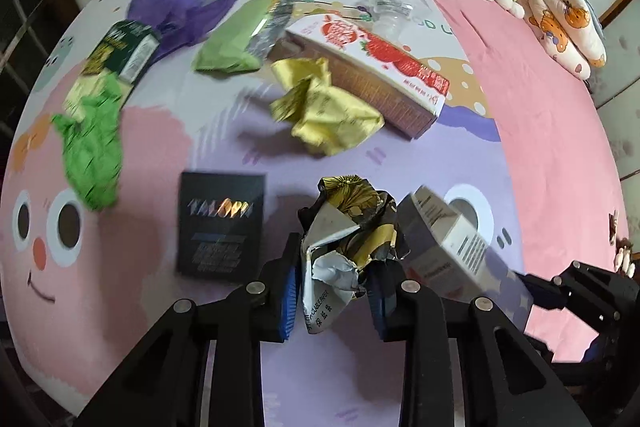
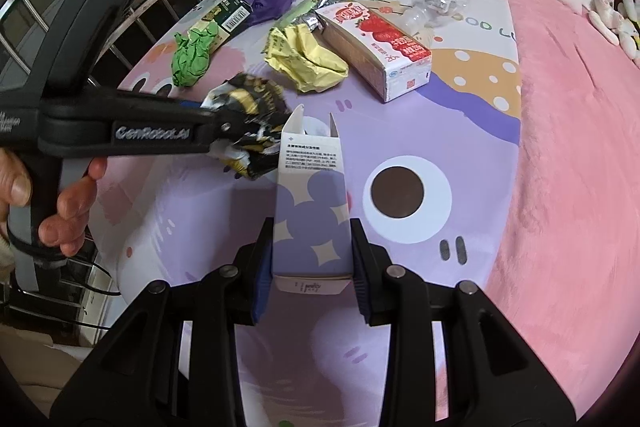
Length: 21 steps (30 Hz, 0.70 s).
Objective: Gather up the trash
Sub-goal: 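Lift the foil wrapper and white-blue box and carry both over the bin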
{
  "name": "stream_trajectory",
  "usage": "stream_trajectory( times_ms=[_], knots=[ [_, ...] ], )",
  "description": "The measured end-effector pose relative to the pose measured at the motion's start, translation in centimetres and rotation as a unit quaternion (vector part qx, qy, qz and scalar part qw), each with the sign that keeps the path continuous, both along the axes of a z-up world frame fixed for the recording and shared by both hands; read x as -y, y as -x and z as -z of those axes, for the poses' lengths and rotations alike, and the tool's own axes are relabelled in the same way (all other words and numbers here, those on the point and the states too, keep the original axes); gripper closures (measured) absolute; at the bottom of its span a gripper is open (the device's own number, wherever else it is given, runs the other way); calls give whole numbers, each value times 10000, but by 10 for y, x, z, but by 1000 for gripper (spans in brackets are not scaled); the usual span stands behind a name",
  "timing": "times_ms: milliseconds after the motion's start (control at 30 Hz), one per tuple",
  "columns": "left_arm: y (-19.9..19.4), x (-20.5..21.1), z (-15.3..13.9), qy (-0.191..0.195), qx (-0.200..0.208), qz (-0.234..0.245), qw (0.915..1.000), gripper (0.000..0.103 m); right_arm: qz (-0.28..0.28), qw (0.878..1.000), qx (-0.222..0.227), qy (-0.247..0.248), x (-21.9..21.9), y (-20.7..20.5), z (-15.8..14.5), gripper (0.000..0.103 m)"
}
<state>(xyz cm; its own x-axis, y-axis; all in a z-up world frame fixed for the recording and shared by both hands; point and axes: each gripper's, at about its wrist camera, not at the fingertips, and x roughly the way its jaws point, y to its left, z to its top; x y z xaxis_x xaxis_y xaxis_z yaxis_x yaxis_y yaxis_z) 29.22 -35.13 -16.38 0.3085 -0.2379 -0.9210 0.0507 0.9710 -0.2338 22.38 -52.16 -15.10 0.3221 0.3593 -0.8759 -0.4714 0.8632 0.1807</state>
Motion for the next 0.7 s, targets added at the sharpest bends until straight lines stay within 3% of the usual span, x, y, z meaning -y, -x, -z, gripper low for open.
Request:
stream_trajectory(
  times_ms=[233, 700],
  knots=[
    [58, -39, -15, 118, 30, 15, 9999, 75, 244, 9995, 189, -85, -18, 36, -19, 72],
    [223, -152, -47, -32, 653, 1065, 9922, 75, 1325, 9902, 265, -356, -112, 189, -22, 72]
  ],
)
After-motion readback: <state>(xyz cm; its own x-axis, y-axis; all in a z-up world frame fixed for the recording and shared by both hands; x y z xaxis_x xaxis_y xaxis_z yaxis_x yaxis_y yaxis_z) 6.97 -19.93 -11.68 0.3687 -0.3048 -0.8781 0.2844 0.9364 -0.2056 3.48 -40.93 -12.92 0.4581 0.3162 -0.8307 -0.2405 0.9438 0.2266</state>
